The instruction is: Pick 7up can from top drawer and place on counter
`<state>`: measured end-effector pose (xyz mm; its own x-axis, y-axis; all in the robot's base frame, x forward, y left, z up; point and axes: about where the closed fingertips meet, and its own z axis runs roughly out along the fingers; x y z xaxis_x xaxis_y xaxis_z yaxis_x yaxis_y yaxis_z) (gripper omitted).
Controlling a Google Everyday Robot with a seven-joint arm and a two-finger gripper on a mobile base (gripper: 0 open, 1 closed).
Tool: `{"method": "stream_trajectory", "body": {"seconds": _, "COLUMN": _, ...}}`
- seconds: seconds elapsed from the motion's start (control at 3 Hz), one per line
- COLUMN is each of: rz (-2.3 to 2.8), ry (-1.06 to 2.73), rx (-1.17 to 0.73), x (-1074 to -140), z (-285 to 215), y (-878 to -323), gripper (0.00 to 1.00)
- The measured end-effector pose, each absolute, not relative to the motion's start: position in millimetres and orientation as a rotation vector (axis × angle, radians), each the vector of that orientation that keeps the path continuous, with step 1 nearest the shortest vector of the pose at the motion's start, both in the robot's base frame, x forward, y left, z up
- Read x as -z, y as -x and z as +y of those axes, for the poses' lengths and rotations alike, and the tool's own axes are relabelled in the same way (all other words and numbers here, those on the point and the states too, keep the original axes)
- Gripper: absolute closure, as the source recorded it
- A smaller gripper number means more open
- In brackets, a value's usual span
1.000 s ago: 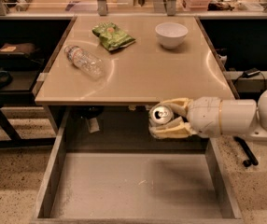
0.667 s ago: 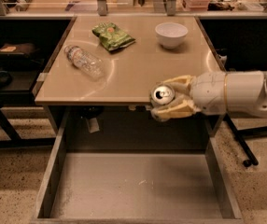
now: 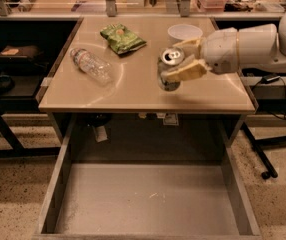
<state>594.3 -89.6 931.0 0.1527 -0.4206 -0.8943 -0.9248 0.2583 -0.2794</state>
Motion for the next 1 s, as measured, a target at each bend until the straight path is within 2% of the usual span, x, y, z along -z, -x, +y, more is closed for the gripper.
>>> {"method": "stream_trajectory", "body": {"seconds": 0.33, "rz": 1.439, "ry": 1.254, "rx": -0.645, "x": -931, "z": -92, "y": -641, "gripper": 1.0}}
{"method": "stream_trajectory", "body": {"seconds": 0.67, "rz": 1.514, "ry": 1.145, "rx": -0.59, "x": -929, "z": -106, "y": -669, "gripper": 1.0}}
{"method": "stream_trajectory", "body": {"seconds": 1.0, "rz": 1.668, "ry": 1.068, "rx": -0.526, "x": -887, "z": -101, "y": -677, "gripper": 1.0}}
